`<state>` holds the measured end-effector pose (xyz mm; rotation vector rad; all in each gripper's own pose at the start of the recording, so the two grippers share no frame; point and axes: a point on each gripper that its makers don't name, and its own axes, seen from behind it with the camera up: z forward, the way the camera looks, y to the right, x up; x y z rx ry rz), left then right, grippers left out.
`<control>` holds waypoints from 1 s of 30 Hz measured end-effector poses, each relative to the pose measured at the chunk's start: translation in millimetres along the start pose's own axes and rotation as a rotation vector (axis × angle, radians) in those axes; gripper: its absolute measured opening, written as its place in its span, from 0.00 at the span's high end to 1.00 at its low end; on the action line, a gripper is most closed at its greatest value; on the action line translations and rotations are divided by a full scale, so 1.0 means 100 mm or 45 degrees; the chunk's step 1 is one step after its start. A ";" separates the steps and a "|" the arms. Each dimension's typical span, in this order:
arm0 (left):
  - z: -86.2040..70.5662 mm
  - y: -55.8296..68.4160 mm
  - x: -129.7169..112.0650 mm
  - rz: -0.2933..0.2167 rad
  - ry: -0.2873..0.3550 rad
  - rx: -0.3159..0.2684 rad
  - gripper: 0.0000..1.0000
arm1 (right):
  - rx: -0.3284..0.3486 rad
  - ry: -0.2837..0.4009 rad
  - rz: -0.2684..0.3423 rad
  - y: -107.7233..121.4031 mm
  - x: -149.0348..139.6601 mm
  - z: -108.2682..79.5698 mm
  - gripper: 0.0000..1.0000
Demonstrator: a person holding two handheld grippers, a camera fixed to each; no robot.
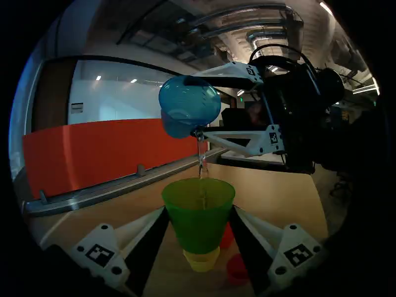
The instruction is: Pour water
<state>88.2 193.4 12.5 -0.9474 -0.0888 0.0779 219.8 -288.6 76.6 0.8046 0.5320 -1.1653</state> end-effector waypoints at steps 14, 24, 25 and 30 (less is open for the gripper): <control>0.01 0.02 0.02 0.004 -0.002 -0.002 0.18 | -0.006 -0.003 -0.068 0.04 0.02 0.03 0.10; 0.01 0.03 0.03 0.005 0.003 -0.003 0.18 | -0.014 -0.002 -0.118 0.07 0.06 0.07 0.10; 0.01 0.03 0.03 0.006 0.002 -0.003 0.18 | -0.014 -0.003 -0.125 0.08 0.06 0.07 0.10; 0.00 0.03 0.03 0.005 0.003 -0.004 0.19 | -0.015 -0.004 -0.152 0.09 0.07 0.08 0.10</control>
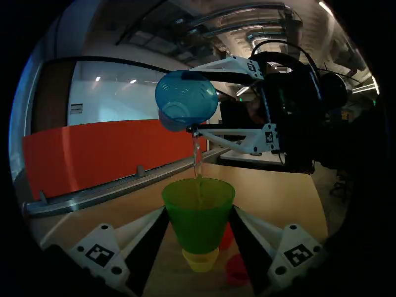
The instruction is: Pour water
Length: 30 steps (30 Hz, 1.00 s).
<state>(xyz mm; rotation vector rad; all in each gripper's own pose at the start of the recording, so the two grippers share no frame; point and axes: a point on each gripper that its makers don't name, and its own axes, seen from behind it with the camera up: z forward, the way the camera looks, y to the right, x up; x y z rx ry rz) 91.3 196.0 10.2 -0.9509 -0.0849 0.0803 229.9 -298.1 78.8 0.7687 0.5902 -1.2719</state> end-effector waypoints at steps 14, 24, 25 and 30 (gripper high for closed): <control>-0.02 0.04 0.01 -0.008 0.008 -0.016 0.18 | -0.006 0.005 -0.059 0.03 0.02 0.04 0.10; -0.04 0.07 0.00 -0.008 0.008 -0.030 0.18 | -0.010 0.015 -0.089 0.03 0.04 0.05 0.10; -0.04 0.07 0.01 -0.011 0.010 -0.031 0.18 | -0.012 0.015 -0.093 0.04 0.04 0.06 0.10; -0.05 0.06 0.02 -0.024 0.020 -0.031 0.18 | -0.015 0.017 -0.112 0.05 0.05 0.06 0.10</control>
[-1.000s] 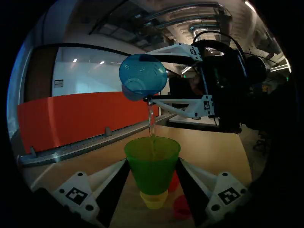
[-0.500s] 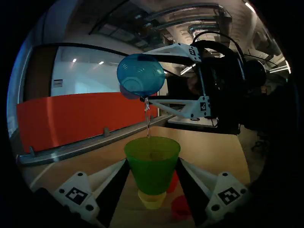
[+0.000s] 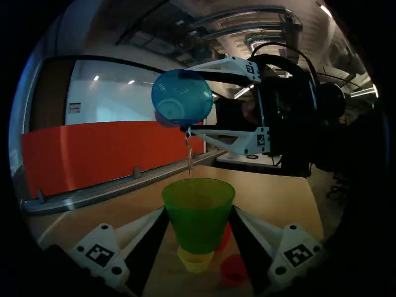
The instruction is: Pour water
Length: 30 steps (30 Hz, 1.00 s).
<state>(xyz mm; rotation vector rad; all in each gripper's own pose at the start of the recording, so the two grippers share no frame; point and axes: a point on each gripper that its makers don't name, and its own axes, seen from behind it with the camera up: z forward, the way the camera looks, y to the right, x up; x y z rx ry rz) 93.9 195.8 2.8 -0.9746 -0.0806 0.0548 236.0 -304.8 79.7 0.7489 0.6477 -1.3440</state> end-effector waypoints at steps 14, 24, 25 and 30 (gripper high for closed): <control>-0.01 -0.01 -0.01 -0.002 -0.001 -0.001 0.19 | -0.001 0.004 -0.063 0.04 0.00 0.01 0.10; -0.01 -0.01 0.00 -0.001 -0.003 -0.002 0.19 | -0.008 0.010 -0.113 0.10 0.01 0.01 0.10; 0.00 0.00 0.00 0.000 -0.003 -0.002 0.19 | -0.007 0.010 -0.118 0.10 0.01 0.01 0.10; 0.01 0.00 0.00 0.000 -0.002 -0.003 0.19 | -0.004 0.008 -0.152 0.12 0.01 0.02 0.10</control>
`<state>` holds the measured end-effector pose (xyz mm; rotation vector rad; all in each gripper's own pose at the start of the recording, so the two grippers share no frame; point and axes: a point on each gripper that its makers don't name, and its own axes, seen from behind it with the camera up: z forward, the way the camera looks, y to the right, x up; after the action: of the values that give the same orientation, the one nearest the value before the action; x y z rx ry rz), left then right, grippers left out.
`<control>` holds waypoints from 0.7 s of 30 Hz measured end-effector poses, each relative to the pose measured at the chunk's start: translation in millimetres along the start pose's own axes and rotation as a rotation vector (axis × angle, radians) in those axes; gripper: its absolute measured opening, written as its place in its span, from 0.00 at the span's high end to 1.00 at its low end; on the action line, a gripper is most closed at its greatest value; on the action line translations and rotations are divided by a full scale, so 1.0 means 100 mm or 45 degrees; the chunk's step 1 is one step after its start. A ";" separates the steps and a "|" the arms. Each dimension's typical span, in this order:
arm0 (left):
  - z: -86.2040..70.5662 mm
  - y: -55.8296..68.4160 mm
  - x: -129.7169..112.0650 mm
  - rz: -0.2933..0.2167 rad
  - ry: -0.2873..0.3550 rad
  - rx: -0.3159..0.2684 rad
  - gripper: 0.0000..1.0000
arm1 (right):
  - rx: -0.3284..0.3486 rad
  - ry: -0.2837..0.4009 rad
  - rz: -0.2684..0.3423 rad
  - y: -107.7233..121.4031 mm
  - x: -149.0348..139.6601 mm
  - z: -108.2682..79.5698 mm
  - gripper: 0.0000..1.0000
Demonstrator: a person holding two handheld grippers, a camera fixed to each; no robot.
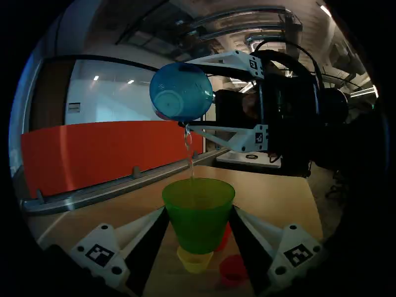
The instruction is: Pour water
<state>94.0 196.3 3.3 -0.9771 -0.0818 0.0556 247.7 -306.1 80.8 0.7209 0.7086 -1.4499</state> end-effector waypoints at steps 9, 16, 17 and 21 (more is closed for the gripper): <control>0.01 0.01 0.00 0.001 0.000 -0.003 0.19 | -0.002 0.006 -0.050 0.03 0.04 0.00 0.10; 0.01 0.01 0.01 0.002 0.003 -0.001 0.19 | 0.001 0.006 -0.082 0.03 0.04 -0.02 0.10; 0.01 0.01 0.01 0.003 0.003 0.001 0.19 | 0.001 0.006 -0.088 0.03 0.04 -0.02 0.10; 0.01 0.01 0.01 0.002 0.004 0.002 0.19 | 0.000 0.007 -0.110 0.03 0.03 -0.02 0.10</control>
<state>95.3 197.9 2.8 -0.9754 -0.0780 0.0557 250.5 -306.9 76.9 0.7017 0.7514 -1.5275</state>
